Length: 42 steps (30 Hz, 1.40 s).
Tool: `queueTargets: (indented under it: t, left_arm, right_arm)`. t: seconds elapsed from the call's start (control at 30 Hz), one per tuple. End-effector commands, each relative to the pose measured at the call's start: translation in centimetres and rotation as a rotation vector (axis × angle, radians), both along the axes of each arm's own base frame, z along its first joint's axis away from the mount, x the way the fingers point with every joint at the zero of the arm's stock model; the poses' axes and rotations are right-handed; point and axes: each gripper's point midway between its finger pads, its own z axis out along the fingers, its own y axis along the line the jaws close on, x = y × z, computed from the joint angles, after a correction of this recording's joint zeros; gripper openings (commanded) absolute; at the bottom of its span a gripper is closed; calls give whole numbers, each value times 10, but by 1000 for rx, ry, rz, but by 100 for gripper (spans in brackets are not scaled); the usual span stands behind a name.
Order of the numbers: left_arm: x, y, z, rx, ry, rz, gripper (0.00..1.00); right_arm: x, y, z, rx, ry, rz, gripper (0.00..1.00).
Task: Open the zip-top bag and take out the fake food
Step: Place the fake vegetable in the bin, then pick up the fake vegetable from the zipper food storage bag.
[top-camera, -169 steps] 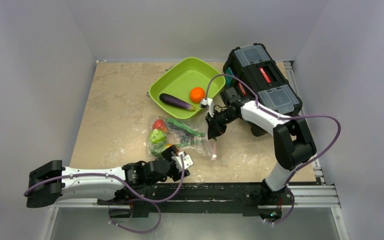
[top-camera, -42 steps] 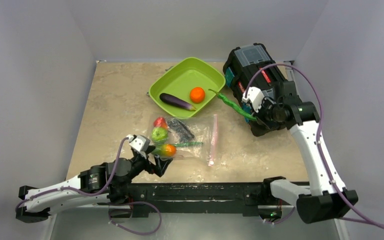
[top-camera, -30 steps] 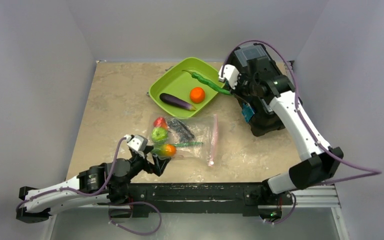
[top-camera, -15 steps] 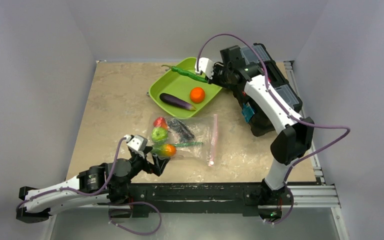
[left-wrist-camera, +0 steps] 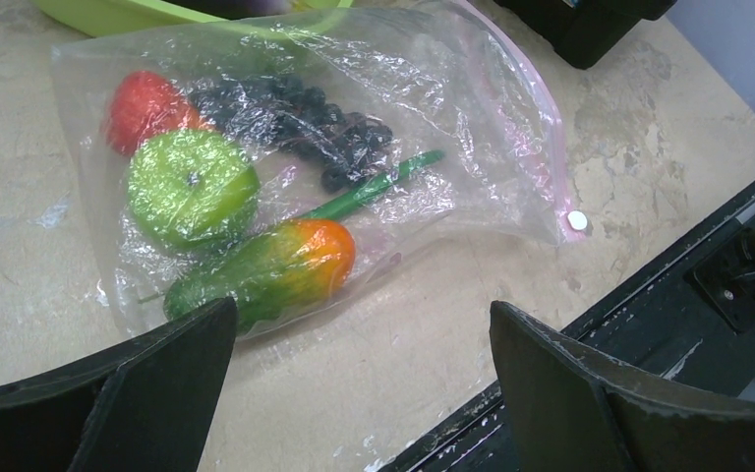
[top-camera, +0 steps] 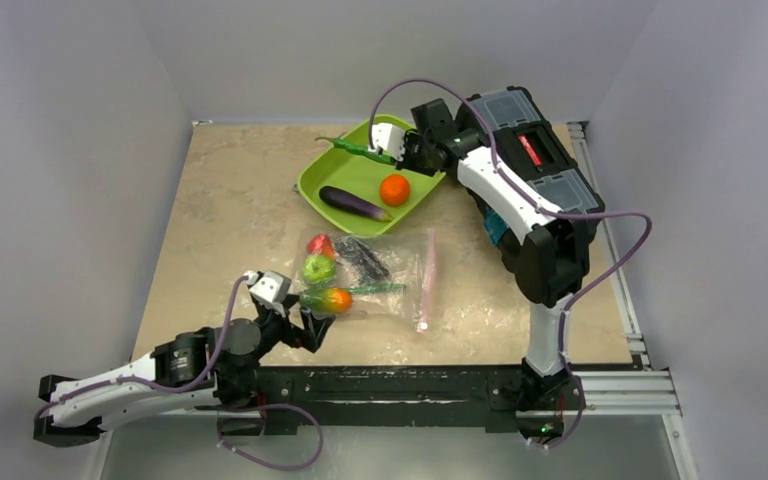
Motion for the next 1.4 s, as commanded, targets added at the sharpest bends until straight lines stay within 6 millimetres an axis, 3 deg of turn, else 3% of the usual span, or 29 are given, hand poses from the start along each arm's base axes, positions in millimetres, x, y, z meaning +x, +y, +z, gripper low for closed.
queueTargets:
  t: [0.0,0.17,0.4,0.43,0.53,0.67,0.73,0.83,0.97,1.1,1.3,1.37]
  left_arm:
    - [1,6,13,-48,1,33,100]
    - [1,12,14,-54,4,44,100]
    - [0,15,14,-61,5,49,100]
    - [0,15,15,-62,5,48,100]
    - [0,14,16,-75,6,44,100]
    - [-5,8,25,-145,8,11,100]
    - [-6,6,28,-185,14,9,100]
    - [-8,5,32,-248,31,11,100]
    - [-11,-1,38,-285,42,-13,100]
    - [-13,-10,41,-286,48,-42,100]
    - [-12,-25,40,-238,58,-65,100]
    - [-12,-29,39,-221,61,-72,100]
  right_arm:
    - [20,18,31,39,-121,1,1]
    - [23,24,2,-36,-102,6,3]
    - [25,8,-36,-144,-74,-36,9]
    - [24,8,-40,-149,-70,-36,13]
    - [27,5,-44,-156,-79,-63,49]
    - [26,10,-27,-75,-87,-96,73]
    - [21,13,-14,-29,-93,-94,80]
    - [8,16,7,48,-93,-88,81]
    - [-24,18,39,174,-88,-56,82]
    - [-76,21,58,284,-38,60,82]
    - [-175,24,64,474,92,326,94]
    - [-199,21,63,525,127,375,96]
